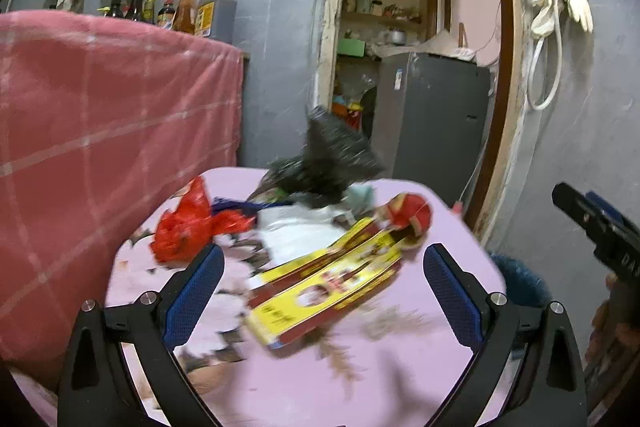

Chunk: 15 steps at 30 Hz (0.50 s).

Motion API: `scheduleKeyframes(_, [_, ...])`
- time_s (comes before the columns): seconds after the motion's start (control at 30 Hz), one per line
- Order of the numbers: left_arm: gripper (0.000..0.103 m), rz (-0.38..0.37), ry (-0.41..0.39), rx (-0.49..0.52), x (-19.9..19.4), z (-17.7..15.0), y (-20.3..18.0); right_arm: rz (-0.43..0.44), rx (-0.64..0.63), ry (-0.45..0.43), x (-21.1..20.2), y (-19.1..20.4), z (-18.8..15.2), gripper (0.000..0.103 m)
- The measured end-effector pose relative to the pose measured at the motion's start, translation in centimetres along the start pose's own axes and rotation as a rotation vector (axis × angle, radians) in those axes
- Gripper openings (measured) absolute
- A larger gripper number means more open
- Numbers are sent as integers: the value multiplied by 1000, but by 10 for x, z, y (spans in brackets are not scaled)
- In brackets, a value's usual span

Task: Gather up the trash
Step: 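Move both tools back over the table toward the yellow wrapper and red can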

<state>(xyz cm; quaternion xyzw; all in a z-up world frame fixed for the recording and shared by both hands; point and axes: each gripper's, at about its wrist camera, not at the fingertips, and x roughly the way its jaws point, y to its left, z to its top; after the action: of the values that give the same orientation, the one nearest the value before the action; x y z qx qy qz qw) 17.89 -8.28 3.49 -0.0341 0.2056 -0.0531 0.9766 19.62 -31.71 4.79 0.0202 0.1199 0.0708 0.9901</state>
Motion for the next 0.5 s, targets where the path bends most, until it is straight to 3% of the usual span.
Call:
scheduleKeyframes(0.27, [98, -34, 159, -31, 30, -4, 33, 53, -44, 99, 37, 29, -8, 103])
scheduleKeyframes(0.5, [97, -60, 242, 13, 57, 0, 41, 67, -52, 185, 72, 44, -11, 103])
